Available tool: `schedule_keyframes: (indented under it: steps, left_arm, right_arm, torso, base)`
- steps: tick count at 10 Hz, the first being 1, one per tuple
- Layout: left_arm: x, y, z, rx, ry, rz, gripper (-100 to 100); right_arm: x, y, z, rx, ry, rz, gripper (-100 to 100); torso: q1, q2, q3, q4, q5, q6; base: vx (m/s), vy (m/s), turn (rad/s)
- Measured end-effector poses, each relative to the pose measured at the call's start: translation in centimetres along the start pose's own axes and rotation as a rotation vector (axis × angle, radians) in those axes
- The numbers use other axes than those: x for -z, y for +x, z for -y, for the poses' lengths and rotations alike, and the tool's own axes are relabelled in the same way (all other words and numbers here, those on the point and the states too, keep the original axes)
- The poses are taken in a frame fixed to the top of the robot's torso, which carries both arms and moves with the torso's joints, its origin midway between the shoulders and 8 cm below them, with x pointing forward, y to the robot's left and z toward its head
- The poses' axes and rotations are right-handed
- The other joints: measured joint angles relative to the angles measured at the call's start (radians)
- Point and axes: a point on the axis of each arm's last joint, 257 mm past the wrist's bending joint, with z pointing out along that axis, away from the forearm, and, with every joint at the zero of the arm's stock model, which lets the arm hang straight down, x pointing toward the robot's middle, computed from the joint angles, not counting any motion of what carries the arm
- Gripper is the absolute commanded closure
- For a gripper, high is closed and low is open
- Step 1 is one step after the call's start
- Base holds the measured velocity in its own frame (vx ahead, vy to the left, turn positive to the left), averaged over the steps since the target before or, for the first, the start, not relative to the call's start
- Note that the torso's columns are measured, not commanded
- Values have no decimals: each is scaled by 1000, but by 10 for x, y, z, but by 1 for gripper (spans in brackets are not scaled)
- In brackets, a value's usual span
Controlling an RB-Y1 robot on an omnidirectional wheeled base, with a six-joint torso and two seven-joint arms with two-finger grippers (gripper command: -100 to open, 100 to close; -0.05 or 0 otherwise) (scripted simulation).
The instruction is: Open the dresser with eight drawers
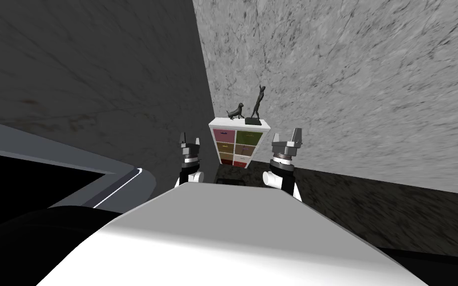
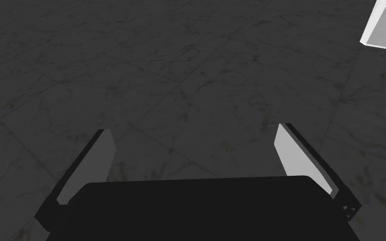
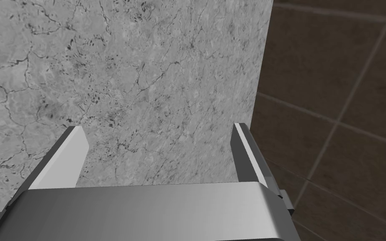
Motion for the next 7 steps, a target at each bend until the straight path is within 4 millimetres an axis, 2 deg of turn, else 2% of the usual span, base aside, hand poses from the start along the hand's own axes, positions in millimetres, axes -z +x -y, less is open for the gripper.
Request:
schedule_keyframes:
  steps: [2,7]
  left_arm:
    - [0,0,0,0,0,0,0]
    - [0,0,0,0,0,0,0]
  right_arm:
    - [0,0,0,0,0,0,0]
    - [0,0,0,0,0,0,0]
  torso:
    - [0,104,-209,105,0,0]
    - [0,470,-939,470,0,0]
  base:
    - [0,0,0]
    - [0,0,0]
